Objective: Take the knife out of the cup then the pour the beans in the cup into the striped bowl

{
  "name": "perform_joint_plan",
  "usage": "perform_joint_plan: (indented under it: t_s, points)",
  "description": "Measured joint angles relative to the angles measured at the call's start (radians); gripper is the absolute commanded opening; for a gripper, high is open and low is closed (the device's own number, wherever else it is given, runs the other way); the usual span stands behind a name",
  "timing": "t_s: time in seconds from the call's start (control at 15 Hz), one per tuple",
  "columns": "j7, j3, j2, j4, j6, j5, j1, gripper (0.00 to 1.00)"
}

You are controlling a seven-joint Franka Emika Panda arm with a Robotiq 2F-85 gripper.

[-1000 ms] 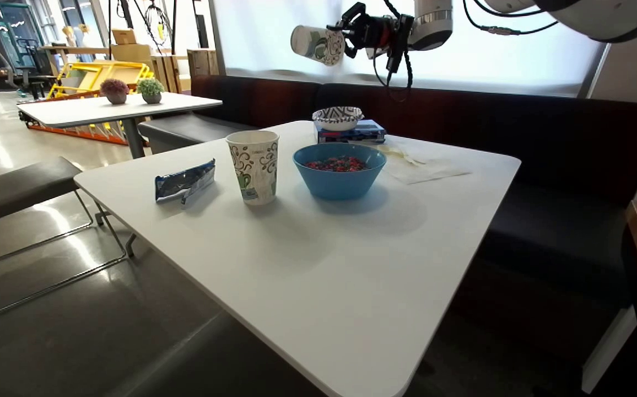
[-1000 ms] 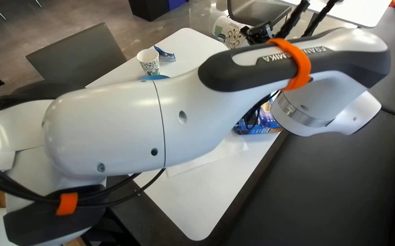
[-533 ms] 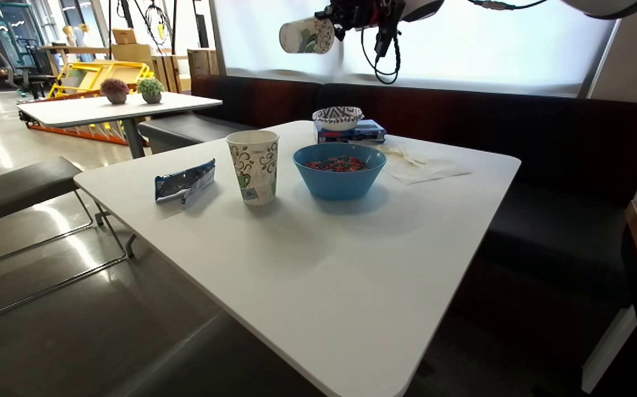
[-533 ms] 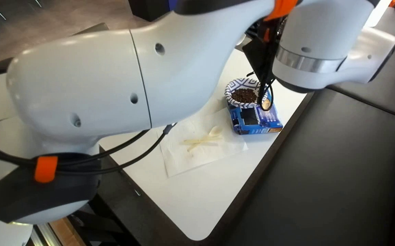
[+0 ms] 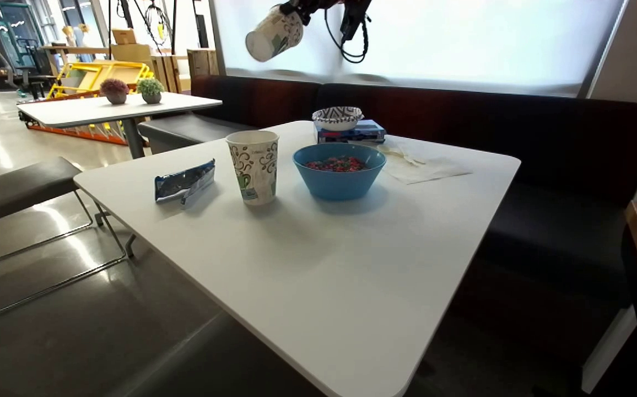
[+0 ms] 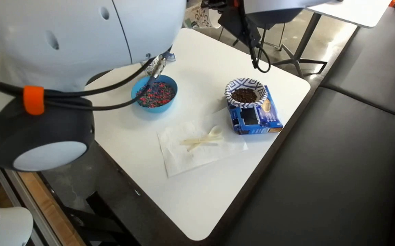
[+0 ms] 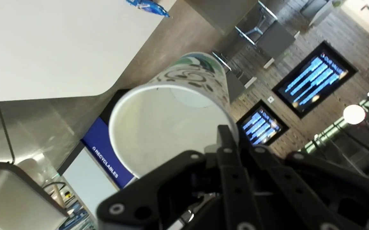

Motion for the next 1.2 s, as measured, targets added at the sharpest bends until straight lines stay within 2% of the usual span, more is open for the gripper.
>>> perform_joint_plan:
  t_s: [0.07,0.27,0.67,1.2]
  points:
    - [-0.018,-0.003,-0.004,0.0,0.0,-0.032,0.026,0.04]
    - [-0.049,-0.014,-0.01,0.0,0.005,-0.102,0.091,0.04]
    - [-0.057,-0.016,-0.012,0.0,0.011,-0.123,0.088,0.01]
    - [-0.122,-0.031,-0.022,0.0,0.281,-0.416,0.184,0.01]
